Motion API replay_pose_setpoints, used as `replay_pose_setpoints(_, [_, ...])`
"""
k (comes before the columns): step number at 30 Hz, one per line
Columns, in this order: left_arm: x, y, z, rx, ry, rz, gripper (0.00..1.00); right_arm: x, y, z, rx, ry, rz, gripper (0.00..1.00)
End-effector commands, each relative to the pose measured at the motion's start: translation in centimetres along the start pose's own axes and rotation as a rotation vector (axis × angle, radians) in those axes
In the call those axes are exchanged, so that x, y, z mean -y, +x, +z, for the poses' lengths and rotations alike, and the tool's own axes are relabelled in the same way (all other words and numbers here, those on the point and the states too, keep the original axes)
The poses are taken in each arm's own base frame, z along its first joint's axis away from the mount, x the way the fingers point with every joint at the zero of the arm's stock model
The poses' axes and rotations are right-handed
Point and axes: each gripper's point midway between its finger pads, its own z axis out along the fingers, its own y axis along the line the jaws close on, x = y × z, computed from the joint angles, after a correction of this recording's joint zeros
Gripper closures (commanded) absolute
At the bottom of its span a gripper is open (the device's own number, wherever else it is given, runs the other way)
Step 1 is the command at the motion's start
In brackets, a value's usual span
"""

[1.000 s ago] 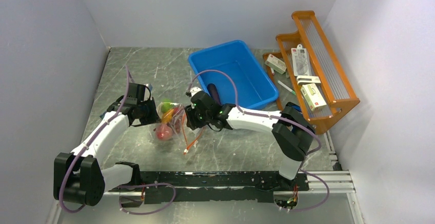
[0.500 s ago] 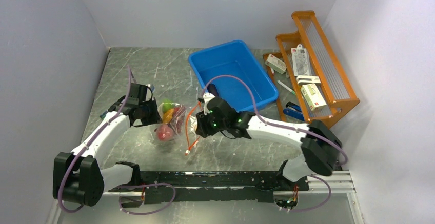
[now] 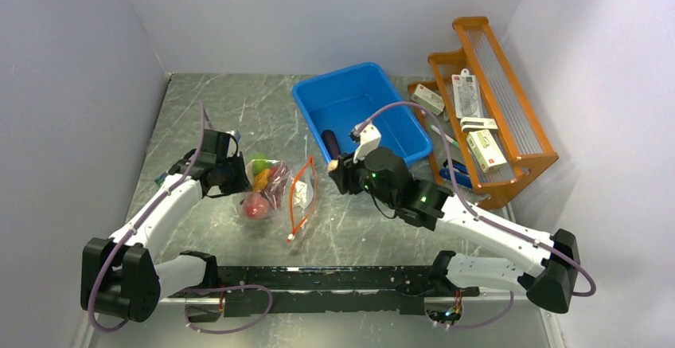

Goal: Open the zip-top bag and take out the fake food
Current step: Place the fake vegetable in the bin.

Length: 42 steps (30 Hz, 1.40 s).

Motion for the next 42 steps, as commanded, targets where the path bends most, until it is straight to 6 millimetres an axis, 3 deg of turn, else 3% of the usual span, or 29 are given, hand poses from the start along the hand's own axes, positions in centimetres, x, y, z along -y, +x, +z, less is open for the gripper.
replay_pose_setpoints(1, [0.3, -0.4, -0.2, 0.025, 0.000, 0.007, 0.93, 6.1, 0.1, -1.1, 0.021, 0.317, -0.063, 0.70])
replay_pose_setpoints(7, [0.3, -0.3, -0.1, 0.021, -0.001, 0.007, 0.93, 9.9, 0.5, -0.4, -0.022, 0.469, -0.090, 0.71])
replay_pose_setpoints(12, [0.2, -0.3, -0.1, 0.020, -0.006, 0.007, 0.93, 12.6, 0.2, 1.5, -0.059, 0.413, 0.031, 0.72])
replay_pose_setpoints(17, [0.1, -0.3, -0.1, 0.021, -0.011, 0.005, 0.93, 14.7, -1.5, 3.9, -0.071, 0.353, 0.100, 0.71])
replay_pose_setpoints(20, [0.1, -0.3, 0.0, 0.019, -0.013, 0.005, 0.93, 17.5, -2.1, 5.6, -0.104, 0.418, 0.101, 0.71])
replay_pose_setpoints(26, [0.0, -0.2, 0.1, 0.017, -0.018, 0.003, 0.93, 22.7, -1.5, 8.7, -0.161, 0.573, 0.050, 0.68])
replay_pose_setpoints(29, [-0.1, -0.2, 0.1, 0.015, -0.020, 0.003, 0.93, 26.3, 0.0, 9.6, -0.216, 0.682, 0.047, 0.69])
replay_pose_setpoints(32, [-0.1, -0.2, 0.1, 0.015, -0.023, 0.003, 0.93, 28.4, 2.3, 10.1, -0.309, 0.747, 0.042, 0.69])
replay_pose_setpoints(37, [0.0, -0.2, 0.1, 0.017, -0.017, 0.006, 0.93, 29.4, 5.4, 9.8, -0.409, 0.779, 0.030, 0.68])
replay_pose_setpoints(42, [0.0, -0.3, 0.0, 0.020, -0.019, 0.004, 0.93, 29.7, 7.2, 8.8, -0.459, 0.816, 0.031, 0.65])
